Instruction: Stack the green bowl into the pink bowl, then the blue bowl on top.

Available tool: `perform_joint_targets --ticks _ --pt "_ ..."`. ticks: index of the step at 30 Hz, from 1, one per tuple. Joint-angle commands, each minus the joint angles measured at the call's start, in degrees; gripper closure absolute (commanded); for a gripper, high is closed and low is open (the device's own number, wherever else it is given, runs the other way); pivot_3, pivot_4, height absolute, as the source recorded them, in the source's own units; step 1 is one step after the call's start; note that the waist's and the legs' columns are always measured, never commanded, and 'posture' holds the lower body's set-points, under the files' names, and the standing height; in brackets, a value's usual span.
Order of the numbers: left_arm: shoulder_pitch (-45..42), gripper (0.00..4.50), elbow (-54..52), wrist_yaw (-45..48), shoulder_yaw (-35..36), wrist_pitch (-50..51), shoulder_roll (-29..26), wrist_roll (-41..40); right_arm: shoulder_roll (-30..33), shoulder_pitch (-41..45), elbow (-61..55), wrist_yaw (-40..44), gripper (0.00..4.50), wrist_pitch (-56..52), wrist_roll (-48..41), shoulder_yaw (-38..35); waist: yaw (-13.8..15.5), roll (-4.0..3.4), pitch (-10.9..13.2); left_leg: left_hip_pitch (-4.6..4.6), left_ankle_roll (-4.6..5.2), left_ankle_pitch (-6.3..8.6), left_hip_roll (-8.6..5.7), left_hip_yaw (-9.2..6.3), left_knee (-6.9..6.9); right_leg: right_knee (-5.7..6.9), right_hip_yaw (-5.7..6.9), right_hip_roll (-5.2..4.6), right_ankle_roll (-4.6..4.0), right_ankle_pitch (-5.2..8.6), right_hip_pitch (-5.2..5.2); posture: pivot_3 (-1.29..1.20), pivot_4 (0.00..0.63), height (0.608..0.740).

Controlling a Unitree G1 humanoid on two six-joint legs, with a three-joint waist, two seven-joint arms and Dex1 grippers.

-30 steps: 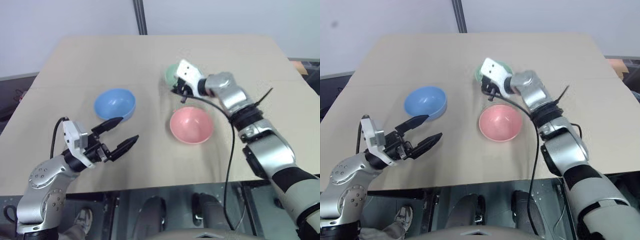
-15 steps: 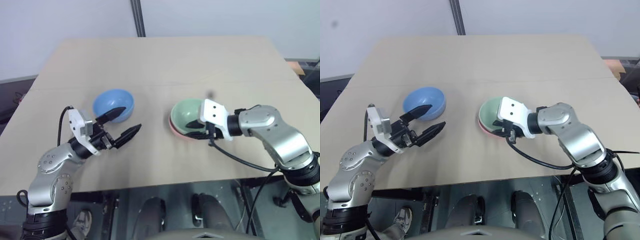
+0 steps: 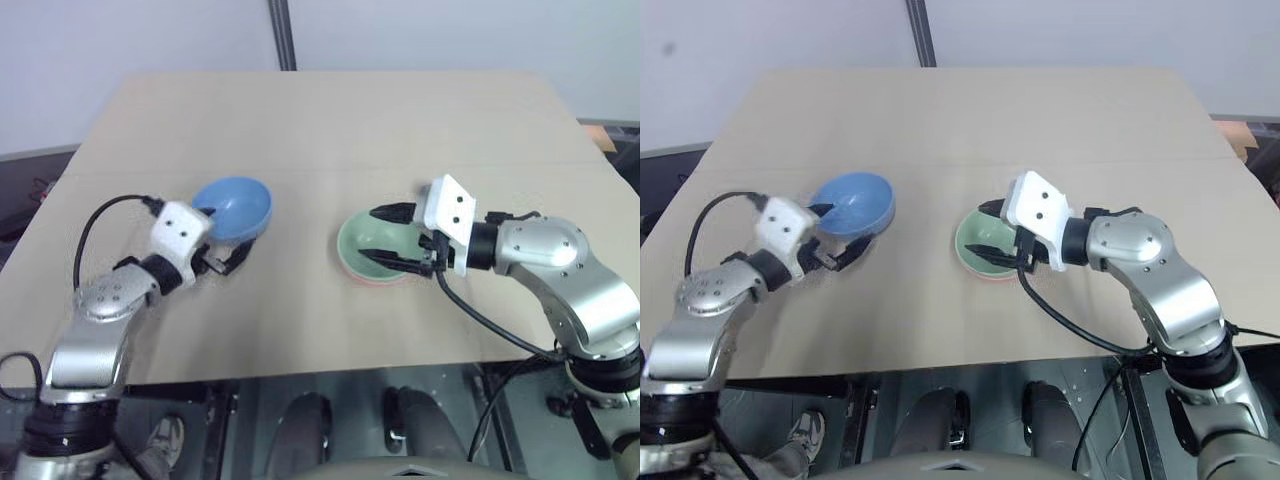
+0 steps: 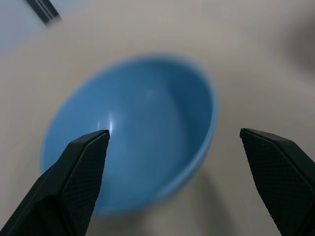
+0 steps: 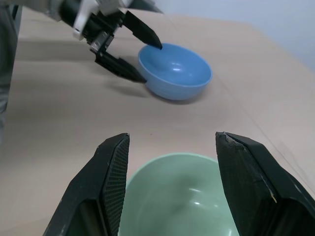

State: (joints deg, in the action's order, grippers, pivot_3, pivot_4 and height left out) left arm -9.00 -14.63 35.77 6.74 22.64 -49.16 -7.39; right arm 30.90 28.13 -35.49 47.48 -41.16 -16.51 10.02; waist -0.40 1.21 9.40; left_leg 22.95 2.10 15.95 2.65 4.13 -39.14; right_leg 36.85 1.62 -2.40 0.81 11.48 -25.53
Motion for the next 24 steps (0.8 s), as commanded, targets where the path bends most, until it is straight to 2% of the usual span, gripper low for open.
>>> perform_joint_targets --ticks 1,6,9,10,19,22,24 --pt "-2.7 0.0 -1.7 3.0 -2.8 2.7 -2.3 1.4 -0.8 -1.3 -0.9 -2.8 1.6 4.7 0.3 -2.7 -0.2 0.03 0.0 -0.02 0.0 0.0 0.01 0.04 0.0 0.0 -0.04 -0.02 0.0 0.0 0.0 0.0 0.15 0.74" --pt "-4.8 0.0 0.2 6.3 -4.0 2.6 -4.0 1.8 0.6 -4.3 -0.1 -2.5 1.6 4.2 -4.6 -9.6 -0.2 0.03 0.0 -0.02 -0.01 -0.01 0.03 0.06 -0.01 0.06 -0.05 0.03 0.2 -0.13 -0.03 0.0 0.15 0.74" --pt "-5.3 0.0 1.0 7.9 -4.5 1.9 -4.4 1.9 3.1 -7.4 -1.2 -1.6 0.26 3.9 -7.4 -13.9 0.0 0.03 0.0 0.01 -0.01 0.0 0.02 0.04 0.0 0.04 -0.04 0.04 0.19 -0.12 -0.04 0.0 0.15 0.74" --pt "-5.3 0.0 1.2 8.4 -4.9 1.6 -4.7 2.2 3.8 -8.3 -1.7 -1.4 0.05 3.3 -8.7 -15.4 0.0 0.03 0.0 0.0 0.0 0.0 0.02 0.05 0.0 0.03 -0.05 0.04 0.19 -0.12 -0.03 0.0 0.15 0.74" --pt "-6.2 0.0 2.3 11.3 -7.2 1.0 -6.1 5.0 9.9 -14.3 -4.4 -1.3 0.05 2.3 -13.4 -20.7 0.0 0.05 0.0 -0.03 0.01 0.0 0.02 0.05 0.0 0.04 -0.08 0.06 0.23 -0.1 -0.03 0.0 0.15 0.74" --pt "-6.8 0.84 2.8 12.0 -7.9 0.2 -5.9 5.6 10.9 -15.5 -4.6 -2.1 0.0 2.8 -13.8 -21.3 0.0 0.06 0.0 -0.03 0.01 0.0 0.02 0.05 -0.01 0.05 -0.1 0.06 0.23 -0.1 -0.03 0.0 0.15 0.74" --pt "-7.6 1.83 3.4 12.2 -7.9 -0.2 -5.5 5.9 11.0 -15.8 -4.7 -3.0 0.0 2.5 -14.2 -21.5 0.0 0.06 0.0 -0.03 0.01 0.0 0.02 0.06 -0.01 0.05 -0.12 0.06 0.24 -0.1 -0.03 0.0 0.15 0.74"
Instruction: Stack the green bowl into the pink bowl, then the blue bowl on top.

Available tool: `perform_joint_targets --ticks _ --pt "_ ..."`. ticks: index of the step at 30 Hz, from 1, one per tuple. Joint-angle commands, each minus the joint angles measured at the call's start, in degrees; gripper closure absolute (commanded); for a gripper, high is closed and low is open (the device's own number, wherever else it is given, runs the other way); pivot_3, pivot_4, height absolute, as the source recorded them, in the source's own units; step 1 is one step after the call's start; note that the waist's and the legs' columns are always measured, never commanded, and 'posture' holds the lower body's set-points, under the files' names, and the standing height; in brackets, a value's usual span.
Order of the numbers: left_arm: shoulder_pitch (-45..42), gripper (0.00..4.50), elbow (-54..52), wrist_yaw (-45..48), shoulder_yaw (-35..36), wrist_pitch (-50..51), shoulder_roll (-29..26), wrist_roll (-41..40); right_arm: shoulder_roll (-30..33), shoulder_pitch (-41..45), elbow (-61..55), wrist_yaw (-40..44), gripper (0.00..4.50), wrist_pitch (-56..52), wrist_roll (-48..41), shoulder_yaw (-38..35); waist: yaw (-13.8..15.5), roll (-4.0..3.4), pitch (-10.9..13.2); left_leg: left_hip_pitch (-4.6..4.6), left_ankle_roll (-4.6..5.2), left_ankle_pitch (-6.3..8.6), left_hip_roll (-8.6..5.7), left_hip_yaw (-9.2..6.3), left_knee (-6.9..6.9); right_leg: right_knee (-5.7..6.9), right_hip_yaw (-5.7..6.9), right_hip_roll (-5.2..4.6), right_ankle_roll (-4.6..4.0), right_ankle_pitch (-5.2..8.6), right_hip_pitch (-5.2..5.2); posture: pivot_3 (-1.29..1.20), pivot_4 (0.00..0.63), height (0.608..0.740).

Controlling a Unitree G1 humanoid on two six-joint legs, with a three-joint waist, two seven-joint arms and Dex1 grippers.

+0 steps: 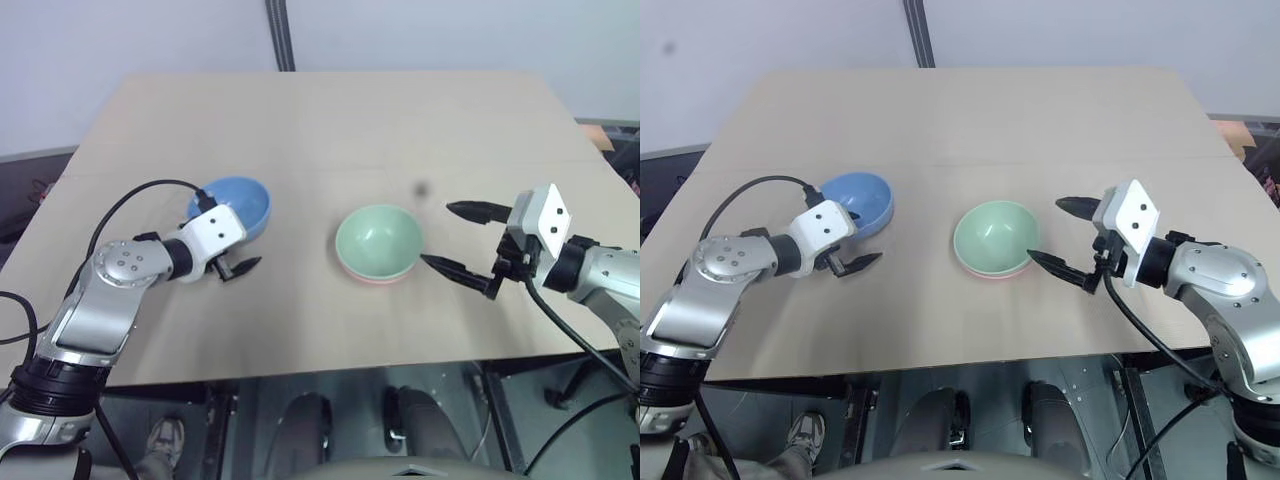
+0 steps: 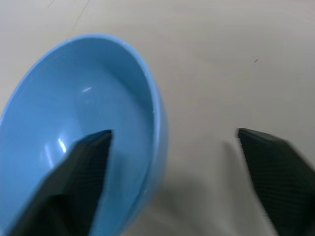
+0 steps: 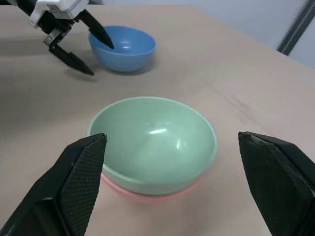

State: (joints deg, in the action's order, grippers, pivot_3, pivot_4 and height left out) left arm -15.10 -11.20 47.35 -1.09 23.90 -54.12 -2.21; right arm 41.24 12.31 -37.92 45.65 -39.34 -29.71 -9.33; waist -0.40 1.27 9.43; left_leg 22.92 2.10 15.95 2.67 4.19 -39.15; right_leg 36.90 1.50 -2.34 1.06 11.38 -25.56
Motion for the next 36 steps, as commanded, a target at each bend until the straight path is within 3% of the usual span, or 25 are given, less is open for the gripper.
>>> perform_joint_targets --ticks 1,5,6,14,21,30,33,35,36 --pt "-1.7 2.25 0.2 0.7 0.0 -1.7 -0.5 0.8 0.6 0.0 -2.4 -1.5 0.0 0.5 -1.3 -2.2 0.0 0.01 0.0 0.0 0.0 0.0 0.0 0.0 0.0 0.0 0.01 0.0 0.0 0.0 0.0 0.0 0.15 0.74" --pt "-3.2 4.32 0.1 0.7 0.9 -2.1 0.9 -0.2 1.4 -0.6 -2.0 -1.9 0.0 1.4 -0.6 -1.6 0.1 0.01 0.0 0.01 0.0 0.0 0.0 -0.01 0.0 0.0 0.01 0.0 0.0 -0.01 0.0 0.0 0.15 0.74" --pt "-3.2 4.42 -0.1 1.0 1.1 -2.0 0.9 -0.5 1.6 -0.8 -2.0 -1.8 0.0 1.7 -0.4 -1.4 0.1 0.01 0.0 0.01 0.0 0.0 0.0 -0.01 -0.01 0.0 0.01 0.0 -0.01 -0.01 0.0 0.0 0.15 0.74" --pt "-5.8 4.42 -3.0 4.6 3.5 -0.7 2.3 -7.2 2.2 -2.7 -1.7 -1.1 0.0 3.7 -1.4 -2.6 0.2 0.05 0.0 0.02 0.0 0.0 -0.01 -0.02 -0.02 0.0 0.0 0.01 0.01 -0.01 0.0 0.0 0.15 0.74" --pt "-13.6 4.42 -9.6 14.3 -0.5 0.1 3.9 -16.7 0.2 -6.1 -3.9 -4.4 0.0 2.9 -5.7 -8.3 1.1 0.09 0.0 0.03 0.0 0.0 -0.05 -0.01 -0.08 0.01 -0.03 0.01 0.01 -0.02 0.03 0.0 0.15 0.74" --pt "-25.2 4.42 1.0 26.8 -10.5 -10.8 9.9 -14.6 -3.4 -8.6 -9.7 -11.6 0.0 3.1 -12.9 -14.0 1.2 0.09 0.0 -0.08 0.0 -0.01 -0.02 0.02 -0.18 0.04 -0.03 0.14 0.15 0.07 0.17 0.0 0.15 0.74" --pt "-28.6 4.42 6.2 32.1 -14.2 -15.8 12.9 -13.8 -2.4 -10.1 -11.2 -12.4 0.0 3.9 -11.4 -14.0 1.2 0.09 0.0 -0.08 0.0 -0.01 -0.02 0.04 -0.19 0.06 -0.02 0.16 0.15 0.07 0.19 0.0 0.15 0.74" --pt "-30.3 3.71 9.6 34.9 -16.1 -20.1 14.9 -12.9 -2.0 -11.0 -11.9 -12.7 0.0 4.1 -10.4 -13.8 1.3 0.09 0.0 -0.07 0.0 -0.01 -0.01 0.02 -0.19 0.06 -0.04 0.17 0.14 0.06 0.19 0.0 0.15 0.74" --pt "-31.1 3.13 11.0 35.5 -16.5 -21.6 16.2 -12.7 -1.9 -11.3 -12.2 -12.9 0.0 4.2 -10.2 -13.7 1.3 0.09 0.0 -0.04 0.0 -0.01 -0.03 0.06 -0.21 0.05 -0.03 0.17 0.14 0.06 0.19 0.0 0.15 0.74"
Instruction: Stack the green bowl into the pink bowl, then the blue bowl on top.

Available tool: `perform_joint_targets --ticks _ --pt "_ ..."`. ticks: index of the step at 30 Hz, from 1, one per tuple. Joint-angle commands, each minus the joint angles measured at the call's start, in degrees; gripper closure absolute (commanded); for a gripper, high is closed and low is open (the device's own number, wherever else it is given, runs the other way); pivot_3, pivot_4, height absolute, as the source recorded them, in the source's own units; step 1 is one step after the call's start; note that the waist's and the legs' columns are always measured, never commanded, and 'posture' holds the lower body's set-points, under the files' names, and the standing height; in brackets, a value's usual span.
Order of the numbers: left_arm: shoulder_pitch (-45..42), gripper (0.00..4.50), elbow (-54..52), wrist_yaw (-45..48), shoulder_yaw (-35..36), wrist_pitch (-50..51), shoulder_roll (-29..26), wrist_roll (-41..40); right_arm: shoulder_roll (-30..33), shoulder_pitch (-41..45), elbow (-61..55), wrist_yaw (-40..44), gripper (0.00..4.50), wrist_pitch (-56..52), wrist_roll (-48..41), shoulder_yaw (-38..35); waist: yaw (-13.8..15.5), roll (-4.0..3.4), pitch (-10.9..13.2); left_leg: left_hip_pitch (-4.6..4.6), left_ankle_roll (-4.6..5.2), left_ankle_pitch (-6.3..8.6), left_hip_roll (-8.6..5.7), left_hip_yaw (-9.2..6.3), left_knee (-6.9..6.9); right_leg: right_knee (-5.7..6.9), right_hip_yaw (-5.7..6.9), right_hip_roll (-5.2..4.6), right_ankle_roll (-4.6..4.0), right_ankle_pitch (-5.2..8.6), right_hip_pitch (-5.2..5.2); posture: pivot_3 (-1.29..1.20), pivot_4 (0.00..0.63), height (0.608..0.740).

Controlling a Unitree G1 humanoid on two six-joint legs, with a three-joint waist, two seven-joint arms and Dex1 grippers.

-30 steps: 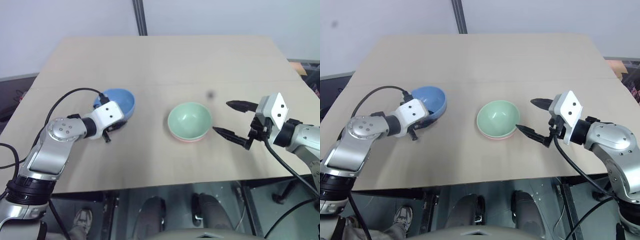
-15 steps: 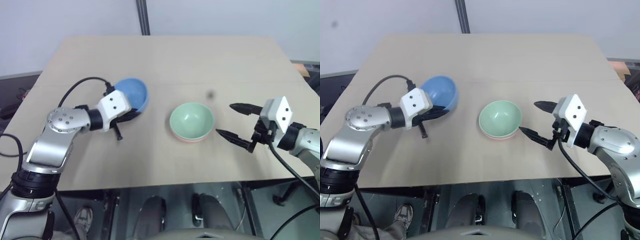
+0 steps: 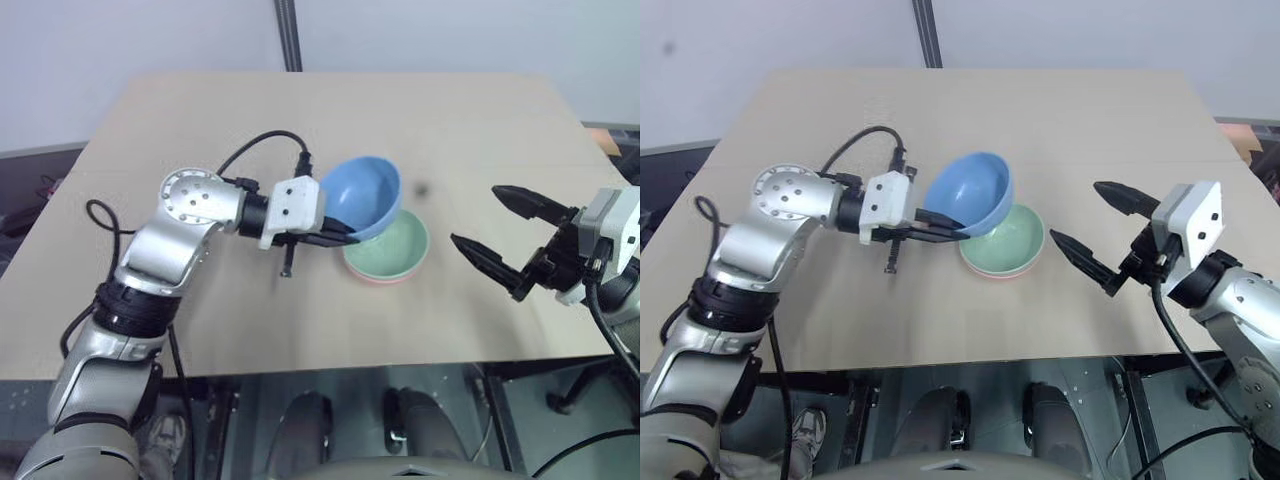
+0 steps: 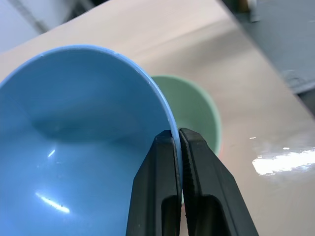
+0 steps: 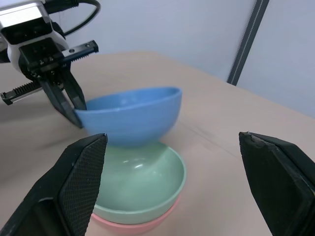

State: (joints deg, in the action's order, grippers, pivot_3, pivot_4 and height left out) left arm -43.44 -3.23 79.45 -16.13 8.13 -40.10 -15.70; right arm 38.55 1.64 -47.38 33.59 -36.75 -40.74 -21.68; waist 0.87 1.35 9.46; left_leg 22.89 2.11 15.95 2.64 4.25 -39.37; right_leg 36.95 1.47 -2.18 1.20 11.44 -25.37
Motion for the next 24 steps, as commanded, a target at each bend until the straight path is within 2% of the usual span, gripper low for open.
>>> perform_joint_targets --ticks 1,6,12,13,14,16,17,20,22,24 --pt "-3.5 3.13 4.4 3.7 -1.6 -7.0 3.4 0.8 0.9 -1.0 -2.8 -1.2 0.0 1.7 0.9 -1.3 0.0 0.0 0.0 0.01 0.0 0.0 -0.03 0.0 -0.01 -0.01 -0.01 0.0 -0.02 -0.01 0.01 0.0 0.15 0.74" --pt "-5.6 0.78 7.6 3.0 0.6 -8.3 5.7 0.4 1.4 -2.1 -2.9 -2.0 0.0 2.3 2.2 -0.1 -0.2 0.01 0.0 0.0 0.01 0.0 -0.03 -0.07 -0.04 -0.02 -0.09 0.03 -0.11 -0.07 0.02 0.0 0.15 0.74" --pt "-1.5 0.78 1.3 -6.3 10.1 3.4 1.3 -3.3 0.3 -2.8 -0.9 -1.2 0.0 2.3 0.5 1.8 -0.6 0.01 0.0 -0.09 0.01 0.0 0.1 -0.17 -0.02 0.08 -0.2 0.15 0.04 0.02 -0.01 0.0 0.15 0.74" --pt "-0.3 0.78 -0.2 -7.9 11.7 8.4 0.3 -5.2 0.3 -2.7 0.0 -1.0 0.0 2.8 1.5 2.4 -0.6 0.01 0.0 -0.1 0.01 0.0 0.11 -0.17 -0.02 0.08 -0.2 0.15 0.04 0.02 0.0 0.0 0.15 0.74" --pt "2.0 0.78 -1.8 -10.8 13.8 8.0 -0.2 -4.3 0.7 -2.4 1.2 0.1 0.0 2.8 1.3 2.9 -0.7 0.0 0.0 -0.1 0.01 0.0 0.11 -0.16 -0.02 0.08 -0.2 0.15 0.04 0.02 0.0 0.0 0.15 0.74" --pt "6.3 0.78 -5.2 -14.0 18.1 14.7 -1.0 -8.4 1.4 -1.9 4.1 2.0 0.0 3.8 2.4 3.9 -0.7 0.02 0.0 -0.13 0.01 0.0 0.11 -0.11 -0.03 0.07 -0.27 0.12 0.05 0.02 0.01 0.0 0.15 0.74" --pt "7.9 0.78 -6.3 -15.5 21.1 14.9 1.2 -12.3 2.2 -2.0 5.6 3.4 0.0 4.7 3.4 4.2 -0.7 0.01 0.0 -0.11 0.01 0.0 0.08 -0.13 -0.03 0.05 -0.31 0.13 0.06 0.02 0.01 0.0 0.15 0.74" --pt "17.4 0.78 -10.7 -26.1 27.9 13.5 3.4 -9.2 3.7 -2.4 11.1 7.4 0.0 8.1 6.7 6.0 -0.5 0.03 0.0 -0.12 0.01 0.0 0.06 -0.1 -0.06 0.07 -0.4 0.13 0.06 0.02 0.02 0.0 0.15 0.74" --pt "25.9 0.78 -11.8 -25.4 31.2 9.6 2.3 -8.0 4.5 -3.4 15.9 10.1 0.0 12.4 10.0 6.5 -0.9 0.01 -0.1 -0.16 0.01 0.01 0.05 -0.05 -0.03 0.04 -0.49 0.13 0.05 0.01 0.02 0.0 0.15 0.74" --pt "32.5 0.78 -13.2 -23.5 33.2 11.8 -0.2 -9.7 5.6 -5.1 20.2 12.5 0.0 17.1 13.7 6.5 -1.0 0.05 -0.1 -0.23 0.01 0.01 0.08 0.02 0.04 0.04 -0.56 0.18 -0.14 -0.09 0.02 0.0 0.15 0.74"
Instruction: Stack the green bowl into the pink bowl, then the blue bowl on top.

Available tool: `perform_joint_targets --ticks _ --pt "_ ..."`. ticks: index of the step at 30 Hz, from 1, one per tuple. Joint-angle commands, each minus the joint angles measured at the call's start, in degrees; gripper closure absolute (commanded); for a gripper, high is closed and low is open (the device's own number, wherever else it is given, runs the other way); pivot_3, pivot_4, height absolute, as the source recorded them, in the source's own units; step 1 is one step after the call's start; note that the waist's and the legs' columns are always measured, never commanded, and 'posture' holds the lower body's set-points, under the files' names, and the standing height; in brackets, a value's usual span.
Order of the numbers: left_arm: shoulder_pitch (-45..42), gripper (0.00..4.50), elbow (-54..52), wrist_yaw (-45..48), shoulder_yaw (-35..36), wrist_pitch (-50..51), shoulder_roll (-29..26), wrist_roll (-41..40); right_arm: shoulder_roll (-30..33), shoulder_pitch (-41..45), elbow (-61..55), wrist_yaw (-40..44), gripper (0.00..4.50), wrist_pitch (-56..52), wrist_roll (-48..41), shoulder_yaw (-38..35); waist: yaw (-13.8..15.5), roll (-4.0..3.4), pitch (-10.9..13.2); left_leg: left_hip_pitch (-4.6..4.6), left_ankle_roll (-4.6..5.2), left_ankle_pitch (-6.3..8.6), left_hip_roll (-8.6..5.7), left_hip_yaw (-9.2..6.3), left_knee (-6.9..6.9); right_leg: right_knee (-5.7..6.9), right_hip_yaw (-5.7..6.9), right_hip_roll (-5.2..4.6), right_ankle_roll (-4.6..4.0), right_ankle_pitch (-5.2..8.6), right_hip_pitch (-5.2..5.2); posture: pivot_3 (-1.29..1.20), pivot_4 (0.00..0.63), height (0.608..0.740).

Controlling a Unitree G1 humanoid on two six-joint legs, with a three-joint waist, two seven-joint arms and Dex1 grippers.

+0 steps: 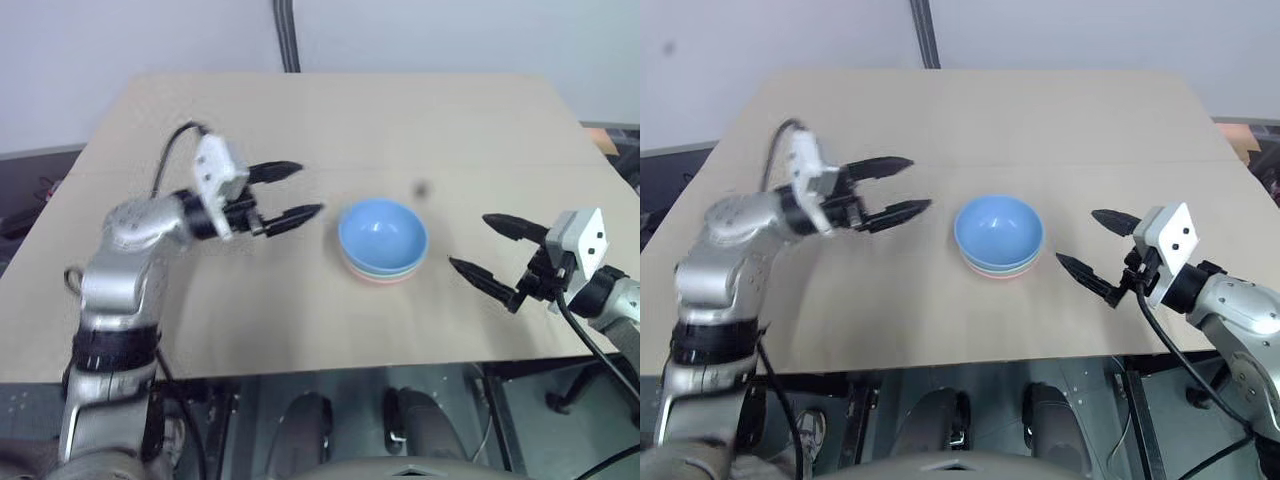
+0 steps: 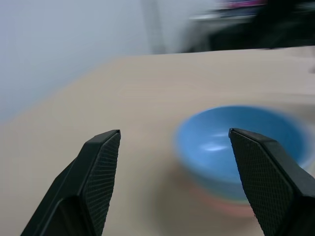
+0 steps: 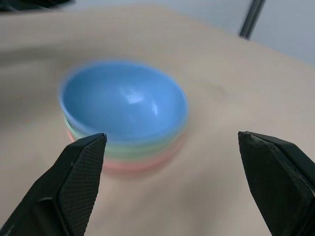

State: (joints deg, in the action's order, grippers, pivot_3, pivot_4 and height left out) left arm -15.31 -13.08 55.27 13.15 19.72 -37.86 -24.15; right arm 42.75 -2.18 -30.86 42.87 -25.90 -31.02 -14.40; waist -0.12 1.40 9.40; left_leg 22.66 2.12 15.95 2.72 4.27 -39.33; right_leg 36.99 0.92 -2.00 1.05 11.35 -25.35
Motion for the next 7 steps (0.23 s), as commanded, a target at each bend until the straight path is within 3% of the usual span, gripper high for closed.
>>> perform_joint_targets --ticks 1,7 --pt "7.3 0.78 -4.6 0.8 5.6 1.1 -3.0 -2.5 2.2 -2.4 5.5 5.1 0.0 7.7 4.7 -1.2 0.1 0.02 0.0 0.07 0.0 0.0 0.01 -0.03 0.0 0.0 0.05 0.0 0.0 0.01 -0.04 0.0 0.15 0.74" --pt "19.1 0.78 -10.5 0.3 11.3 1.7 -4.0 -5.3 4.3 -4.7 9.9 10.3 0.0 10.0 3.7 -4.2 1.0 0.02 0.0 0.0 0.0 0.0 0.04 -0.01 -0.04 0.0 0.03 -0.04 -0.03 0.25 0.01 0.0 0.15 0.74"
